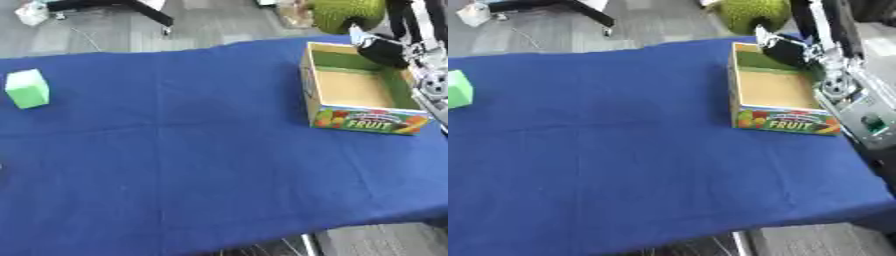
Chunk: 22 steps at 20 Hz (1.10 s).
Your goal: Pick up the objects with one hand, pass them to the other hand, and then place them into the box on the other side of the table.
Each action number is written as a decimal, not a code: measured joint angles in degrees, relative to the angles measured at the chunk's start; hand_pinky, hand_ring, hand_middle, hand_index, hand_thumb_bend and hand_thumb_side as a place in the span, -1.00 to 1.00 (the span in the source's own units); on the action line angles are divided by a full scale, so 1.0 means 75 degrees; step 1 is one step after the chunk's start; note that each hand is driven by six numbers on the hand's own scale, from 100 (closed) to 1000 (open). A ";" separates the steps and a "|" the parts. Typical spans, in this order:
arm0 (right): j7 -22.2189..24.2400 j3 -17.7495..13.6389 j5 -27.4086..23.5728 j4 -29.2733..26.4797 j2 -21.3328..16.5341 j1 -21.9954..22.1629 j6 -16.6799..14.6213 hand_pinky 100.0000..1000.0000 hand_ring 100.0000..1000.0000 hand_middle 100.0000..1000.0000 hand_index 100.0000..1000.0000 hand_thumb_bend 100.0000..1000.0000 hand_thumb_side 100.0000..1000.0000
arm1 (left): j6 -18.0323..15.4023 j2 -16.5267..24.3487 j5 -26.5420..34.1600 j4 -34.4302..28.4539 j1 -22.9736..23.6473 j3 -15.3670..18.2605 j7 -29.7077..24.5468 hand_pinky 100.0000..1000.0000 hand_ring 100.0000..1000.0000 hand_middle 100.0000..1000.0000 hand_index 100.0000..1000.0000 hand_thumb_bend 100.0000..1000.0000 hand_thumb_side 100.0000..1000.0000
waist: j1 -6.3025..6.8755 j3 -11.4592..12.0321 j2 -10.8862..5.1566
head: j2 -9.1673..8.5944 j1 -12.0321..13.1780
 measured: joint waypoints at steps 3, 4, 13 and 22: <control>0.0010 0.0057 -0.0023 0.0577 0.0002 -0.0300 0.0362 -0.94 -1.00 -1.00 -0.37 -1.00 -0.85 | -0.0022 -0.0059 -0.0035 0.0000 0.0005 0.0012 0.0019 0.44 0.38 0.37 0.47 -0.35 0.27 | 0.0000 0.0044 0.0001 | 0.0005 -0.0045; 0.0043 0.0049 -0.0028 0.0766 0.0005 -0.0281 0.0479 -0.89 -1.00 -1.00 -0.35 -1.00 -0.86 | -0.0042 -0.0118 -0.0037 0.0000 0.0015 0.0045 0.0040 0.44 0.38 0.37 0.47 -0.35 0.27 | 0.0000 0.0099 0.0001 | 0.0005 -0.0085; 0.0962 0.0207 0.0643 0.2538 0.0049 -0.0590 0.1566 -0.48 -0.75 -0.62 0.06 -1.00 -0.52 | -0.0101 -0.0406 -0.0090 0.0000 0.0089 0.0103 0.0067 0.44 0.38 0.37 0.47 -0.35 0.28 | 0.0003 0.0256 0.0001 | 0.0007 -0.0320; 0.2030 0.0322 0.1720 0.4309 0.0274 -0.1152 0.2136 -0.18 -0.39 -0.27 0.60 -0.72 0.14 | -0.0110 -0.0460 -0.0093 0.0000 0.0141 0.0108 0.0051 0.44 0.39 0.37 0.47 -0.35 0.27 | 0.0003 0.0268 0.0001 | 0.0008 -0.0340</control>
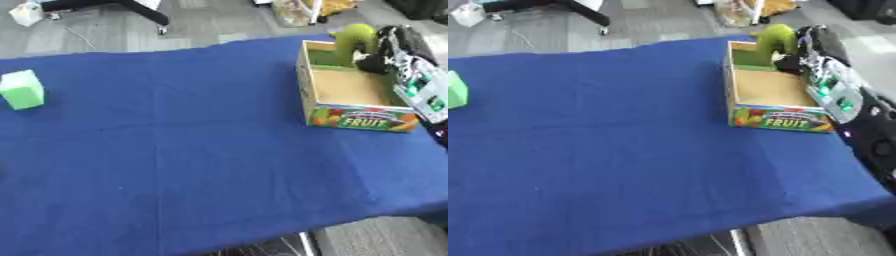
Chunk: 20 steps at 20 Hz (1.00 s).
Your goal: Pick up the objects with one hand, pass them to the other hand, and then place them into the box on the other side of the table.
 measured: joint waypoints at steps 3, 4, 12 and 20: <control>0.0341 -0.0047 0.0329 0.0553 0.0058 -0.0015 -0.0025 -0.16 -0.36 -0.23 0.72 -0.50 0.30 | 0.0001 -0.0040 0.0000 0.0000 0.0005 0.0006 -0.0006 0.44 0.39 0.38 0.48 -0.35 0.28 | 0.0000 0.0023 0.0000 | 0.0000 0.0001; 0.0451 -0.0077 0.0416 0.0738 0.0083 -0.0048 -0.0056 -0.16 -0.36 -0.23 0.72 -0.50 0.30 | 0.0009 -0.0059 0.0000 0.0000 0.0009 0.0008 -0.0014 0.44 0.39 0.38 0.48 -0.35 0.28 | 0.0000 0.0027 0.0000 | 0.0000 0.0003; 0.0758 -0.0490 0.0919 0.1958 0.0172 -0.0428 -0.0810 -0.20 -0.38 -0.21 0.87 -0.29 0.38 | 0.0054 -0.0063 -0.0025 0.0000 0.0063 0.0037 -0.0074 0.45 0.40 0.39 0.49 -0.34 0.28 | 0.0000 0.0019 0.0000 | 0.0001 0.0042; -0.0072 -0.0828 0.0259 0.1403 0.0157 -0.0246 -0.1675 -0.30 -0.44 -0.26 0.90 -0.40 0.15 | 0.0077 -0.0063 -0.0099 0.0000 0.0073 0.0086 -0.0062 0.45 0.41 0.40 0.54 -0.33 0.27 | 0.0000 -0.0006 -0.0001 | 0.0001 0.0167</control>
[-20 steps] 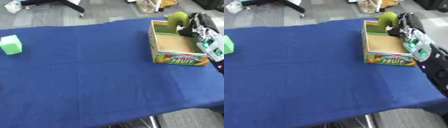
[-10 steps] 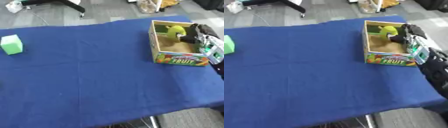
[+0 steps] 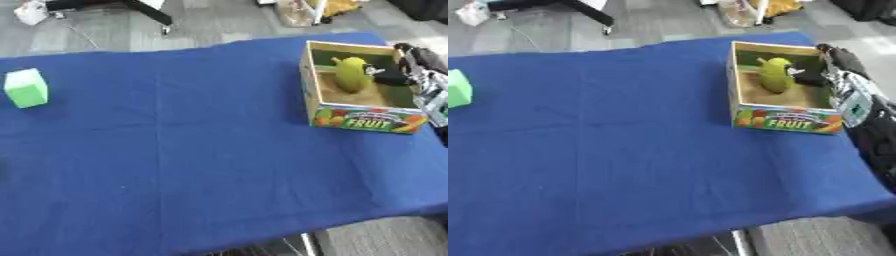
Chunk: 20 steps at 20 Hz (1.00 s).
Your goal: Pick up the objects with one hand, pass them to the other hand, and then place them into the box on the other side of the table.
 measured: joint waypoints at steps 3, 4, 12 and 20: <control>-0.0370 -0.0099 -0.0366 -0.0569 -0.0062 0.0197 -0.0370 -0.33 -0.45 -0.28 0.86 -0.51 0.04 | 0.0024 0.0002 -0.0051 0.0000 0.0002 0.0043 0.0024 0.45 0.41 0.40 0.55 -0.33 0.26 | 0.0000 -0.0010 0.0000 | 0.0000 0.0110; -0.0488 -0.0123 -0.0486 -0.0755 -0.0064 0.0258 -0.0487 -0.33 -0.45 -0.28 0.86 -0.51 0.04 | 0.0032 0.0004 -0.0079 0.0000 0.0002 0.0051 0.0032 0.45 0.41 0.40 0.55 -0.33 0.26 | 0.0000 -0.0015 0.0000 | 0.0000 0.0153; -0.1457 -0.0093 -0.1452 -0.2320 0.0168 0.0697 -0.1187 -0.32 -0.42 -0.30 0.74 -1.00 -0.49 | 0.0230 0.0250 -0.0474 0.0000 0.0050 0.0327 0.0224 0.46 0.41 0.40 0.56 -0.36 0.21 | 0.0002 -0.0078 -0.0001 | 0.0000 0.0996; -0.2374 0.0231 -0.1820 -0.3808 0.1040 0.1571 -0.2074 -0.33 -0.42 -0.31 0.70 -1.00 -0.52 | 0.0701 0.0714 -0.1074 0.0000 0.0124 0.0509 0.0360 0.48 0.42 0.41 0.58 -0.52 0.00 | 0.0076 -0.0164 -0.0003 | 0.0000 0.1754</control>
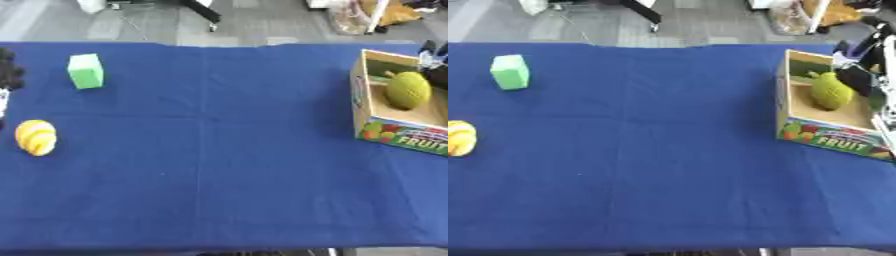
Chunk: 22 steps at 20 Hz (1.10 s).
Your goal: Pick up the objects with one hand, pass them to the other hand, and then place them into the box on the other side of the table.
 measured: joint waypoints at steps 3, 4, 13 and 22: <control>-0.0331 0.0344 0.0176 -0.0547 0.0391 0.0538 -0.0338 -0.34 -0.43 -0.32 0.70 -1.00 -0.52 | 0.0243 0.0366 -0.0281 -0.0001 0.0093 -0.0004 -0.0209 0.49 0.42 0.40 0.60 -0.57 -0.11 | 0.0125 -0.0049 0.0000 | 0.0000 0.0269; -0.0409 0.0477 0.0267 -0.0725 0.0551 0.0725 -0.0449 -0.35 -0.45 -0.33 0.70 -1.00 -0.49 | 0.0340 0.0523 -0.0379 -0.0001 0.0137 -0.0005 -0.0305 0.51 0.42 0.41 0.60 -0.57 -0.24 | 0.0125 -0.0058 0.0000 | 0.0000 0.0358; -0.0070 0.0932 0.0789 -0.2413 0.1382 0.2070 -0.1356 -0.37 -0.48 -0.36 0.69 -1.00 -0.44 | 0.1234 0.2134 -0.1395 0.0163 0.0325 -0.0078 -0.1298 0.53 0.40 0.38 0.61 -0.43 -0.55 | 0.0153 -0.0143 -0.0005 | 0.0000 0.0929; 0.0661 0.0948 0.0430 -0.4021 0.1601 0.2524 -0.0630 -0.38 -0.49 -0.37 0.66 -1.00 -0.38 | 0.2159 0.3737 -0.2486 0.1207 -0.0195 -0.0526 -0.2383 0.51 0.33 0.30 0.57 -0.34 -0.71 | 0.0154 -0.0229 -0.0005 | 0.0000 0.1111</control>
